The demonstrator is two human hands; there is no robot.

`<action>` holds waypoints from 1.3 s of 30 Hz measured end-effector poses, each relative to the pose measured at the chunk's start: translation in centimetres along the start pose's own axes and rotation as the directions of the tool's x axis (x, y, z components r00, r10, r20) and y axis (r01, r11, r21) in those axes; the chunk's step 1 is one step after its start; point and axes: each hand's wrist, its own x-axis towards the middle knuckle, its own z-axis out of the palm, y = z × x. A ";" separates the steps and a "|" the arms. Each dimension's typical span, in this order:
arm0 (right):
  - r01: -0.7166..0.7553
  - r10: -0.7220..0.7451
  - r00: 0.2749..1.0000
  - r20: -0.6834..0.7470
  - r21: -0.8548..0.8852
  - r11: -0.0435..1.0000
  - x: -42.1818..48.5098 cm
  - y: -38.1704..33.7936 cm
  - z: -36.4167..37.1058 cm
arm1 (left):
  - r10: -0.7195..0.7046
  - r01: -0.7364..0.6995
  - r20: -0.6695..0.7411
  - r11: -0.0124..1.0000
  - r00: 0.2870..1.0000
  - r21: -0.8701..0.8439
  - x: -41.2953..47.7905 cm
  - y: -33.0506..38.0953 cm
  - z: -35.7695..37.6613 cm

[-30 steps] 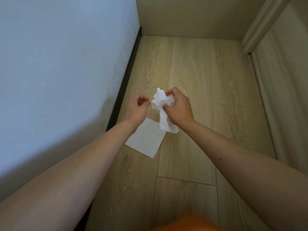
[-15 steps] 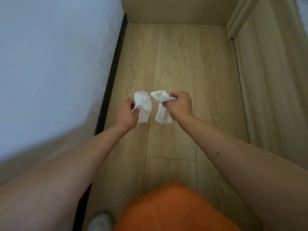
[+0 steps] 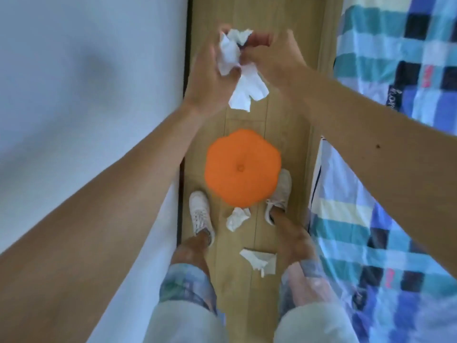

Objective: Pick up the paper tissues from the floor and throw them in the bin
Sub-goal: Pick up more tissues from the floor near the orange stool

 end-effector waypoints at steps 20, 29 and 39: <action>-0.074 0.075 0.978 -0.196 0.015 0.997 -37.1 4.3 -0.2 | 0.052 -0.032 -0.130 0.988 0.990 0.152 -33.6 10.1 -0.6; -0.291 0.301 0.940 -0.162 0.083 0.953 -49.8 24.3 4.6 | -0.053 0.080 -0.102 0.957 0.993 0.278 -51.3 1.2 5.3; -0.397 0.397 0.916 -0.047 -0.227 0.889 -55.5 45.1 15.0 | -0.150 0.097 0.090 0.898 0.985 0.430 -55.9 -14.1 10.5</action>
